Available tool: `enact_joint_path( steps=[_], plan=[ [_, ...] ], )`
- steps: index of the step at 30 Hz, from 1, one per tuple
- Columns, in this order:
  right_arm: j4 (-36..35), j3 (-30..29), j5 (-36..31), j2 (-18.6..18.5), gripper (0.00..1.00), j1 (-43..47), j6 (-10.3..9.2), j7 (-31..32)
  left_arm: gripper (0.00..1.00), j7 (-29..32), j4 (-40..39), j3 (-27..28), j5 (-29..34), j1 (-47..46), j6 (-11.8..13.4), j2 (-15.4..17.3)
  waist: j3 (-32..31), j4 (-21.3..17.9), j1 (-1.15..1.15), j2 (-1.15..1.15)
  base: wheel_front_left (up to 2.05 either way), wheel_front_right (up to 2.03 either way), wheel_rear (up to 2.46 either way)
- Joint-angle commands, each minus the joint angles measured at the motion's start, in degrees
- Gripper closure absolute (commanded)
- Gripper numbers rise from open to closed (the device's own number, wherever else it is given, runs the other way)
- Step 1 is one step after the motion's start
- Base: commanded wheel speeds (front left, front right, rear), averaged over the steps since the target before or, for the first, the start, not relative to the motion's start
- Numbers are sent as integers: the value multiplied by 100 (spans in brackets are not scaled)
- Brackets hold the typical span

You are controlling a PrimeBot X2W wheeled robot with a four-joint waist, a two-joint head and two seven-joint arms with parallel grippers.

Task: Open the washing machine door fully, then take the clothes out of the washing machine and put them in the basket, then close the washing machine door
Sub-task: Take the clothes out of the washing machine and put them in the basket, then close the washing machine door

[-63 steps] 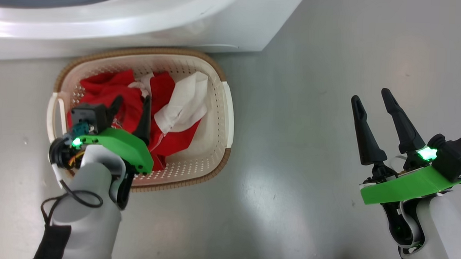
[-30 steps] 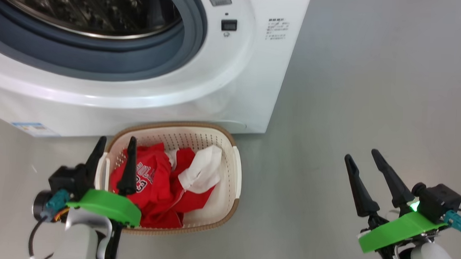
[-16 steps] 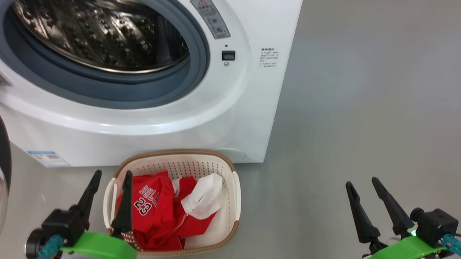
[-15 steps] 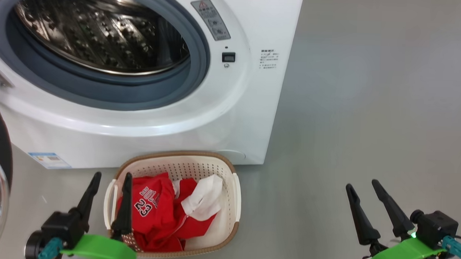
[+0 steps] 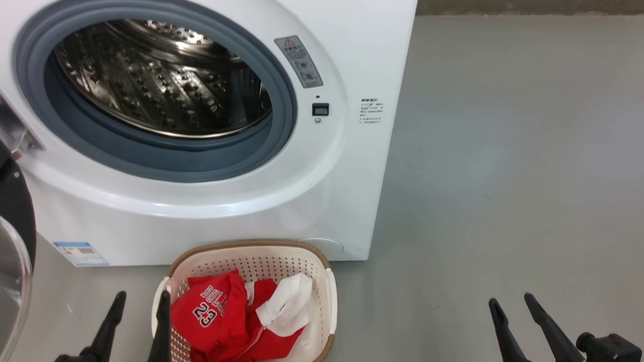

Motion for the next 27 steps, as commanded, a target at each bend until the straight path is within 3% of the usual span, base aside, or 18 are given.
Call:
enact_joint_path(
  steps=[1, 27],
  plan=[
    [-156, 59, 17, -86, 0, 4, 29, -37, 0, -30, -219, 212, 2, -1, 20, 86, -66, -31, 0, 0, 0, 0, 0],
    [-197, -40, 8, -64, 0, 38, 29, -37, 0, -30, -440, 81, 43, 143, 75, 86, -52, -52, 0, 0, -8, 8, 0]
  ],
)
